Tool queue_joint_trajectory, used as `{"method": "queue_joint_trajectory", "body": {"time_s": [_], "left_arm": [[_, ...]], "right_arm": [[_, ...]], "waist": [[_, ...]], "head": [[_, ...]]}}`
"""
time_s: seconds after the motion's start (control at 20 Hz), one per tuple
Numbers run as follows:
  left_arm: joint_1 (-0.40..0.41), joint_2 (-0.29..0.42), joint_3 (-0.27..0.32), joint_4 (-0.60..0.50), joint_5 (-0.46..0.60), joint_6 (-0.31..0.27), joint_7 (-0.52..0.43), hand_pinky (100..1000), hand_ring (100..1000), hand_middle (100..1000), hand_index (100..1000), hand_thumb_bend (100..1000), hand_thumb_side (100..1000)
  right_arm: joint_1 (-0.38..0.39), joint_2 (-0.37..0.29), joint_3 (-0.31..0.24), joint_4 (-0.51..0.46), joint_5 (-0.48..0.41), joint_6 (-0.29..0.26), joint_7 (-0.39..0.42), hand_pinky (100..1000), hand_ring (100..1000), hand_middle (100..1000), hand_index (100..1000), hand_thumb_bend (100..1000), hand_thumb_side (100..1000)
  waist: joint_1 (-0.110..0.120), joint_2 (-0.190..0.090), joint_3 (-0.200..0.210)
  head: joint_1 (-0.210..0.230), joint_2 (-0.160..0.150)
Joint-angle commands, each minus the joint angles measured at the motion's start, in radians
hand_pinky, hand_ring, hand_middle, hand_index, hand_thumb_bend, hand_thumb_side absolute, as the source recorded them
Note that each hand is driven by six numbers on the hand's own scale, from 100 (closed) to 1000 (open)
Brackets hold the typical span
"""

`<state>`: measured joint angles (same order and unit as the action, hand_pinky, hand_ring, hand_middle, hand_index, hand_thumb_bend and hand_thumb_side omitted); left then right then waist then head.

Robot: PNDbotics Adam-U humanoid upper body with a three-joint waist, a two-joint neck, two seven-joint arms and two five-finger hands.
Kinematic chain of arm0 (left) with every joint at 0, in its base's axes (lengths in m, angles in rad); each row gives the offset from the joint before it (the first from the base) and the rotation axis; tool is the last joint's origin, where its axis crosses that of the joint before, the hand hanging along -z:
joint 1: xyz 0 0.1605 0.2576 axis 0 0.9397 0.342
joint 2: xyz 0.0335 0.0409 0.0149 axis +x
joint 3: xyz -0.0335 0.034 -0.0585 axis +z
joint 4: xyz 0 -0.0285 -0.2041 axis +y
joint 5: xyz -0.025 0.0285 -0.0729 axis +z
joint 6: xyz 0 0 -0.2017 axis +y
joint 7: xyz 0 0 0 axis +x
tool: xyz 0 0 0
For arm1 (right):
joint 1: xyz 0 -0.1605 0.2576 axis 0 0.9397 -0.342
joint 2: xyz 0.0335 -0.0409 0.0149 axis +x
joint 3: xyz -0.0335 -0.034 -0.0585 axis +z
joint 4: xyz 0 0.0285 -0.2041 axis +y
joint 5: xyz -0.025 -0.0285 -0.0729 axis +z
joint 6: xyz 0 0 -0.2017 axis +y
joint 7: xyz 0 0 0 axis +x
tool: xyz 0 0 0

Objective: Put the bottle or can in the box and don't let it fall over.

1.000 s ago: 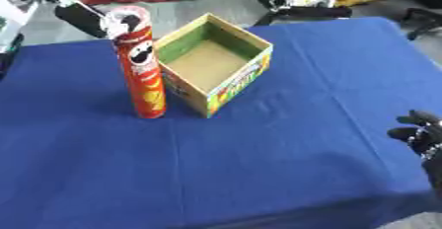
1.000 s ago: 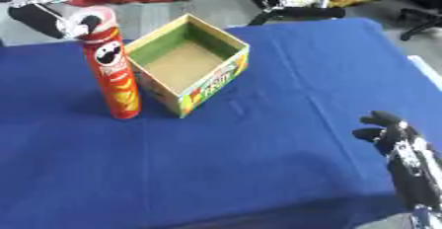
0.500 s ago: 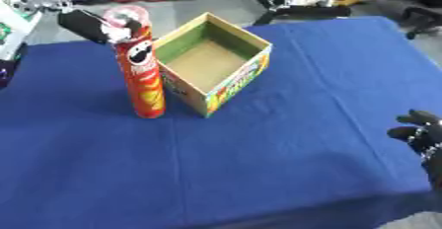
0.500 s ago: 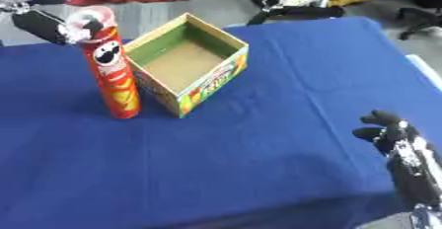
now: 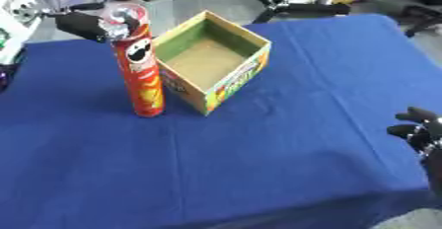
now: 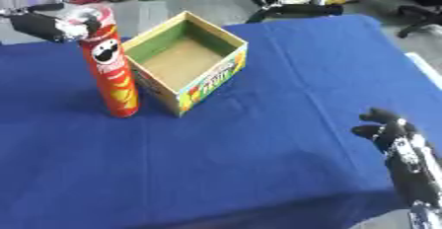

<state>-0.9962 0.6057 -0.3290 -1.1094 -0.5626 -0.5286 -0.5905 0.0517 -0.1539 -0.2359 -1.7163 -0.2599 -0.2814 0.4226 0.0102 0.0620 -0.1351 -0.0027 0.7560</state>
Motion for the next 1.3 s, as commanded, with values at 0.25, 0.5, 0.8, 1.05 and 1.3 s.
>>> {"method": "queue_joint_trajectory", "body": {"time_s": [0.25, 0.5, 0.8, 1.05, 1.3], "left_arm": [[-0.012, 0.014, 0.012, 0.0, -0.001, -0.122, -0.11, 953, 998, 899, 1000, 100, 899], [-0.006, 0.01, 0.011, 0.005, -0.009, -0.123, -0.108, 952, 998, 896, 1000, 100, 901], [-0.001, 0.009, 0.006, 0.009, -0.023, -0.12, -0.117, 931, 995, 885, 1000, 100, 795], [0.0, 0.005, 0.008, 0.018, -0.01, -0.116, -0.135, 903, 984, 861, 1000, 100, 840], [0.004, -0.003, 0.008, 0.032, 0.002, -0.11, -0.168, 840, 936, 820, 1000, 100, 875]], "right_arm": [[-0.012, -0.012, 0.0, -0.008, -0.002, -0.002, 0.005, 783, 673, 717, 819, 100, 678], [-0.014, -0.011, 0.001, -0.008, -0.002, -0.002, 0.007, 783, 673, 717, 819, 100, 678], [-0.016, -0.01, 0.002, -0.008, -0.002, -0.001, 0.008, 783, 673, 717, 819, 100, 679], [-0.017, -0.01, 0.003, -0.007, -0.003, 0.0, 0.01, 783, 672, 717, 819, 100, 679], [-0.019, -0.009, 0.004, -0.006, -0.004, 0.001, 0.012, 783, 672, 717, 820, 100, 679]], "waist": [[-0.003, -0.006, -0.002], [-0.003, -0.005, -0.005], [-0.003, -0.005, -0.006], [-0.003, -0.005, -0.007], [-0.005, -0.004, -0.01]], "head": [[-0.004, 0.008], [-0.005, 0.01], [-0.004, 0.012], [-0.002, 0.014], [0.0, 0.013]]}}
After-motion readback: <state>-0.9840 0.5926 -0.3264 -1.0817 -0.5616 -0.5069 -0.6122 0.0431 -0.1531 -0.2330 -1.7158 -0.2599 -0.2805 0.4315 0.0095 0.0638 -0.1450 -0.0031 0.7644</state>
